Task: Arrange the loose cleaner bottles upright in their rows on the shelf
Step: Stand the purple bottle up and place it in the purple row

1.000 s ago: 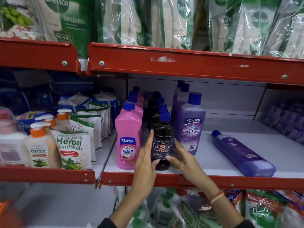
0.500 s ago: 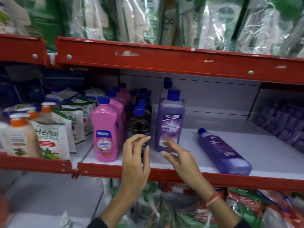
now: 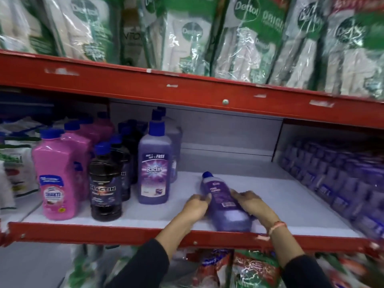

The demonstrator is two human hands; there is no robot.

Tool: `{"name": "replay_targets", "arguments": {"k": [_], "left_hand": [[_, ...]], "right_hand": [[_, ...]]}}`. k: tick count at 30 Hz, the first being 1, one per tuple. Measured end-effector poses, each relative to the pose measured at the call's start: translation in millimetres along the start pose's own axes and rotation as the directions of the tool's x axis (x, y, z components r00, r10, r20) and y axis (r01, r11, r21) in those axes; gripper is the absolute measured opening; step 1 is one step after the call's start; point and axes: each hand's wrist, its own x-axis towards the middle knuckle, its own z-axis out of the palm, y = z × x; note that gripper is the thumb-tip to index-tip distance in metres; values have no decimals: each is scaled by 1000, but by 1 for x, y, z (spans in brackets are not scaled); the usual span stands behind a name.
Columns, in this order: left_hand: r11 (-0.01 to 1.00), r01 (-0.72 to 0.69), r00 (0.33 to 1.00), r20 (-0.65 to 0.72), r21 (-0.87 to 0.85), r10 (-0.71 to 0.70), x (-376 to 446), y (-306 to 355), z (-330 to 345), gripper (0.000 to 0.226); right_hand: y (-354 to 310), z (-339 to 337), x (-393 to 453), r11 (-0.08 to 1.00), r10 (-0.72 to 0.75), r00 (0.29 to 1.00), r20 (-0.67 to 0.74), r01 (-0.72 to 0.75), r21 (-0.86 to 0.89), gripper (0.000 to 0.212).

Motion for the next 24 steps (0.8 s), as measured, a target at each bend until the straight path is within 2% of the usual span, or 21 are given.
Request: {"name": "replay_targets", "arguments": {"k": [1, 3, 6, 7, 10, 13, 15, 20, 24], "left_hand": [[993, 58, 998, -11, -100, -60, 6, -1, 5, 47], [962, 72, 996, -33, -265, -83, 10, 1, 12, 36], [910, 9, 998, -60, -414, -37, -2, 7, 11, 6], [901, -11, 999, -50, -433, -12, -6, 7, 9, 10], [909, -129, 992, -43, -397, 122, -19, 10, -10, 26], [918, -289, 957, -100, -271, 272, -33, 10, -38, 52], [897, -350, 936, -124, -271, 328, -41, 6, -59, 62], [846, -464, 883, -221, -264, 415, -64, -9, -108, 66], [831, -491, 864, -269, -260, 426, -77, -21, -130, 64]], "right_hand": [[0, 2, -1, 1000, -12, 1000, 12, 12, -8, 67], [3, 9, -3, 999, -25, 1000, -17, 26, 23, 69], [11, 19, -6, 975, -65, 996, -62, 77, 207, 70], [13, 21, -6, 949, -86, 992, -87, 108, 296, 72], [9, 23, -17, 847, -165, 974, -156, 221, 484, 68], [-9, 28, -28, 768, -270, 942, -197, 335, 546, 63], [-25, 37, -36, 713, -333, 916, -222, 399, 577, 64], [-60, 73, -56, 631, -453, 840, -297, 538, 560, 68], [-80, 100, -69, 577, -483, 805, -345, 589, 565, 65]]}}
